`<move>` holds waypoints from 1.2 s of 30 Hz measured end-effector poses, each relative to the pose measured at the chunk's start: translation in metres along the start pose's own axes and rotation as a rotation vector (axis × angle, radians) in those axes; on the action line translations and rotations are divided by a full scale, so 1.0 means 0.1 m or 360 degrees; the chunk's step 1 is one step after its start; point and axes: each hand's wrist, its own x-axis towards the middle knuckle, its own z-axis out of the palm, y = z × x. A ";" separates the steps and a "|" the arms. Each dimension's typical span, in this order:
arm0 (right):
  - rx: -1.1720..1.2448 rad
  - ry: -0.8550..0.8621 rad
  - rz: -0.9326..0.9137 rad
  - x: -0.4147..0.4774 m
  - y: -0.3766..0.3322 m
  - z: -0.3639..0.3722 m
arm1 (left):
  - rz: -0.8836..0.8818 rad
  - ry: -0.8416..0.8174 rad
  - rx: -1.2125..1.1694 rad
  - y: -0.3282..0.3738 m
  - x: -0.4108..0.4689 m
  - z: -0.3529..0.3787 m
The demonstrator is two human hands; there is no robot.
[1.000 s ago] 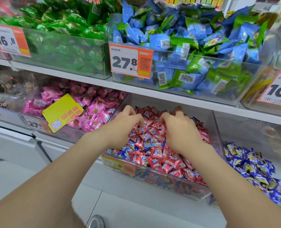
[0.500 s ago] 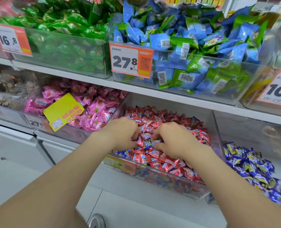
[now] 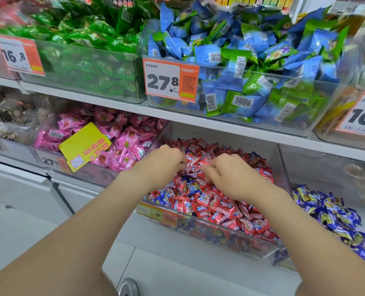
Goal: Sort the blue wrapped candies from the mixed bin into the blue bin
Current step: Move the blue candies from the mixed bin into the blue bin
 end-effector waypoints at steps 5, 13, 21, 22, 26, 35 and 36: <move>-0.0037 -0.0043 -0.0012 0.05 -0.08 0.08 | 0.0043 -0.0140 -0.0155 0.05 -0.15 -0.11; -0.0311 -0.0089 0.0215 0.15 -0.27 0.26 | -0.0061 -0.0594 0.0097 0.05 -0.16 -0.12; 0.0290 0.0078 0.0299 0.01 -0.20 -0.08 | -0.0010 -0.0569 0.0234 0.23 -0.13 -0.08; 0.0323 0.0144 0.0300 -0.01 -0.18 -0.12 | -0.0001 -0.0538 0.0215 0.19 -0.13 -0.07; 0.0306 0.0202 0.0370 -0.02 -0.04 -0.15 | 0.0026 -0.0410 -0.0050 0.10 -0.18 -0.15; 0.0030 -0.0002 0.0028 0.03 -0.10 0.03 | -0.0011 -0.0227 -0.0192 0.10 -0.05 -0.02; 0.0012 0.0010 0.0037 0.04 -0.12 0.03 | 0.0020 -0.0213 -0.0165 0.11 -0.04 0.00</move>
